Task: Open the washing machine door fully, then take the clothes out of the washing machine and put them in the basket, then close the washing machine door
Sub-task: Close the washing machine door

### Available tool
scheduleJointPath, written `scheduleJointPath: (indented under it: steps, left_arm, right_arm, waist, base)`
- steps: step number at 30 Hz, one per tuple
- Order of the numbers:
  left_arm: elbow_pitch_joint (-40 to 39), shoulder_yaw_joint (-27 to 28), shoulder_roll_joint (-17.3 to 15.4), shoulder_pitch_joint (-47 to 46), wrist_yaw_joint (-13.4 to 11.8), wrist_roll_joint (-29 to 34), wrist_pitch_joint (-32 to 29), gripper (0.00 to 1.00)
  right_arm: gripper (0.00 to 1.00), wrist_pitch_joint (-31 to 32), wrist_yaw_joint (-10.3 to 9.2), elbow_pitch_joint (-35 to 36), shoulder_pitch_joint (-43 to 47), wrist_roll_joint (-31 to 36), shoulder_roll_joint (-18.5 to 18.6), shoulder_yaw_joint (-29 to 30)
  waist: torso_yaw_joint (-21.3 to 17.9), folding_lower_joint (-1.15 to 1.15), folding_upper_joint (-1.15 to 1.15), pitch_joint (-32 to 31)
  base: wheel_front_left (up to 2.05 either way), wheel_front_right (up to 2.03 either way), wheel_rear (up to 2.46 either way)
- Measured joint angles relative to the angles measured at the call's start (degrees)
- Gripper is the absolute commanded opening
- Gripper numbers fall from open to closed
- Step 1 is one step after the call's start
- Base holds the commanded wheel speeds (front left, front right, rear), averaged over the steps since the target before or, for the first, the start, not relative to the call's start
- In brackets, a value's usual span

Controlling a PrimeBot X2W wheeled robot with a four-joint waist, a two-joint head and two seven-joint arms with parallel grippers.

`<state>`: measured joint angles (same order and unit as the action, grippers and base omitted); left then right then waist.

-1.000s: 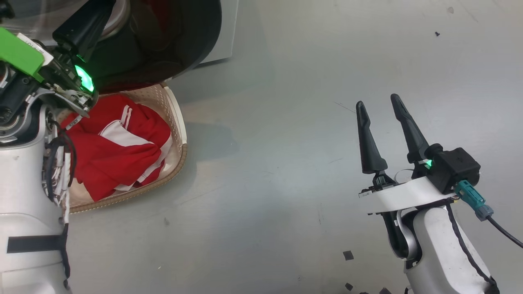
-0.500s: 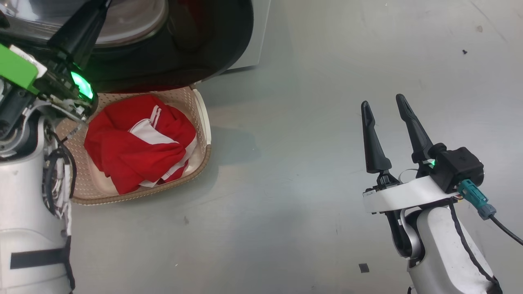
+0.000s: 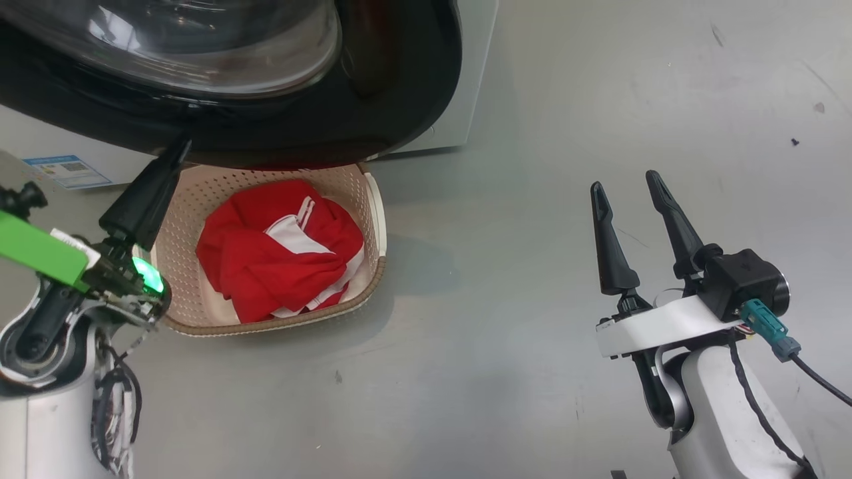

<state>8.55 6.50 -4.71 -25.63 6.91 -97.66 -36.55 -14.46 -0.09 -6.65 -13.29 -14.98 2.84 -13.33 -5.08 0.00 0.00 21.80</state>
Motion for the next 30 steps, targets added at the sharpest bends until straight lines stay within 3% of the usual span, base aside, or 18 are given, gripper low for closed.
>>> scheduleJointPath:
  steps: [8,12,13,25,30]
  left_arm:
    - [-4.43,3.88,1.53,8.51,0.0,-0.18,2.43,0.0]
    - [-6.08,4.72,2.34,12.04,0.0,-0.99,3.3,0.91]
    - [-6.46,4.94,2.56,12.8,0.0,-1.36,3.55,1.0]
    - [-10.91,5.09,2.74,21.17,0.01,0.6,7.94,1.0]
    - [-14.89,5.56,2.78,23.11,0.01,5.19,12.06,1.0]
  right_arm:
    - [1.0,0.0,0.56,-1.54,2.1,0.53,0.05,1.1]
    - [1.0,0.0,1.03,-2.18,3.48,0.58,0.47,1.65]
    - [1.0,0.0,1.03,-2.25,3.75,0.59,0.52,1.78]
    - [1.0,0.0,2.05,-2.91,5.89,1.15,0.45,1.74]
    - [1.0,0.0,2.48,-3.33,7.17,1.53,0.48,1.85]
  waist:
    - [2.42,0.0,0.0,-3.83]
    - [3.69,0.0,0.0,-5.88]
    - [4.03,0.0,0.0,-6.36]
    - [7.69,0.0,0.0,-11.06]
    - [7.98,0.0,0.0,-12.5]
  base:
    - [0.0,0.0,0.0]
    - [0.0,0.0,0.0]
    - [0.0,0.0,0.0]
    - [0.0,0.0,0.0]
    - [0.0,0.0,0.0]
